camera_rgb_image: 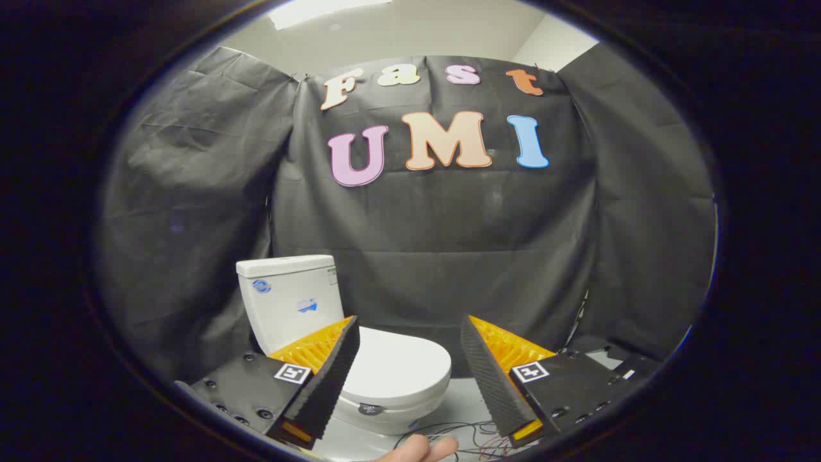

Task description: Open the toilet lid.

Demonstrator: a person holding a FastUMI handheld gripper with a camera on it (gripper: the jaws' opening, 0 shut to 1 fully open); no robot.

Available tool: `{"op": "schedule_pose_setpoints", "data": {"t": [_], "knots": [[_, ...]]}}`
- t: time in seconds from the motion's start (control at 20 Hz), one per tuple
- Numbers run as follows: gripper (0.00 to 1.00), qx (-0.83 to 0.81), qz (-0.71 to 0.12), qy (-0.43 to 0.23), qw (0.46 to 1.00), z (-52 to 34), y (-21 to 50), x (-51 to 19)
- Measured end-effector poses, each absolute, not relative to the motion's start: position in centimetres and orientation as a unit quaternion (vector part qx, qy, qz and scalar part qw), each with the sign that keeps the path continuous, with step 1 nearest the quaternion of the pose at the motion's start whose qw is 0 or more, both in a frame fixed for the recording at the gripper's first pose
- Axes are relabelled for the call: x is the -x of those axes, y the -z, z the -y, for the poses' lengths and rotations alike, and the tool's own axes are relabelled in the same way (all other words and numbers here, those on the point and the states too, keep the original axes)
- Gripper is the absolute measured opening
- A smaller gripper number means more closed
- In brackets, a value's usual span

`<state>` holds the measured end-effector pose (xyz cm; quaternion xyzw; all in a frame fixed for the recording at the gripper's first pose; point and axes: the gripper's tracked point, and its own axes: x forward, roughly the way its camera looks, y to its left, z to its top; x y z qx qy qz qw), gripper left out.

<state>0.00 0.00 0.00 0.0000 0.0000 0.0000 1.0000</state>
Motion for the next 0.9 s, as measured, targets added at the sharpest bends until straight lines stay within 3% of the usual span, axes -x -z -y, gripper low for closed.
{"op": "schedule_pose_setpoints", "data": {"t": [0.55,0.9], "knots": [[0.98,-0.019,0.049,-0.01,0.999,-2.2,0.0,-8.4],[0.98,0.01,-0.022,-0.019,1.0,-5.1,7.1,-10.3]]}}
